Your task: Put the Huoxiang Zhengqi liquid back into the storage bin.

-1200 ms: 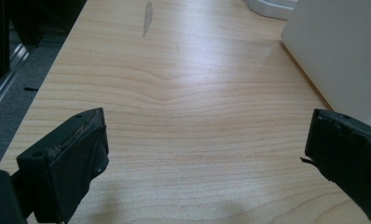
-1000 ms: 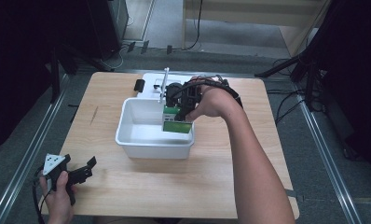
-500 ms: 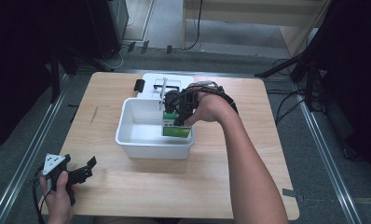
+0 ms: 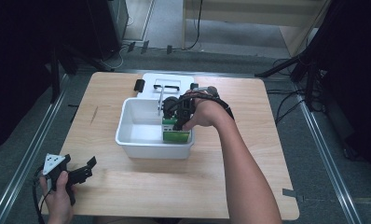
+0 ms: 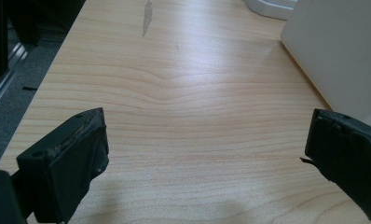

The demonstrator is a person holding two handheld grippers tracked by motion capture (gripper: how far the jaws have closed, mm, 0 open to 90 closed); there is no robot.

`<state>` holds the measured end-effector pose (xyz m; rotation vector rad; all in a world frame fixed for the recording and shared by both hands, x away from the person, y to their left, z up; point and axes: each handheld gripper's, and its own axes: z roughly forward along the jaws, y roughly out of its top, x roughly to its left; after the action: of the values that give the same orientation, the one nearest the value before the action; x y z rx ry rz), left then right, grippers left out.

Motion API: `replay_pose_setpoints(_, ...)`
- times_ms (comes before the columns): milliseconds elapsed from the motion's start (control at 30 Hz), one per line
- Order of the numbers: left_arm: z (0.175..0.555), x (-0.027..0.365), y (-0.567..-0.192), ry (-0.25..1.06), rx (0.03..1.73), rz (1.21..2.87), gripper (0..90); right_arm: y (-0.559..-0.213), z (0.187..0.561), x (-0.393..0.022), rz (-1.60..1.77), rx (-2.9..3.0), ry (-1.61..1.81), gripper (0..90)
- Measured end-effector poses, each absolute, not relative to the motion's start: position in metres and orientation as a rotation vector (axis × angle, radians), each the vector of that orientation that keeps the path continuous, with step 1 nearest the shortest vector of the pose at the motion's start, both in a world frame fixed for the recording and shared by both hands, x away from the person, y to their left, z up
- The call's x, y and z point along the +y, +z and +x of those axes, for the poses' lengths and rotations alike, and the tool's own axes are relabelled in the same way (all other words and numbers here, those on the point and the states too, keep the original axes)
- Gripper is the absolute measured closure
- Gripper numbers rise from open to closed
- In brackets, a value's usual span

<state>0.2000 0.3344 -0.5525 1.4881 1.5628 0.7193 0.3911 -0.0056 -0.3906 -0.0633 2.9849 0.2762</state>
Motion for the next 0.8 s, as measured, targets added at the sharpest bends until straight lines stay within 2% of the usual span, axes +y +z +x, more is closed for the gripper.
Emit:
replay_pose_setpoints(367, 0.200, 0.334, -0.553, 0.721, 1.561, 1.490, 0.3, -0.397, 0.392, -0.007, -0.050, 2.996, 0.291, 62.5)
replay_pose_setpoints(800, 0.200, 0.334, -0.552, 0.724, 1.562, 1.492, 0.3, -0.378, 0.390, -0.017, 0.127, 2.988, 0.330, 45.8)
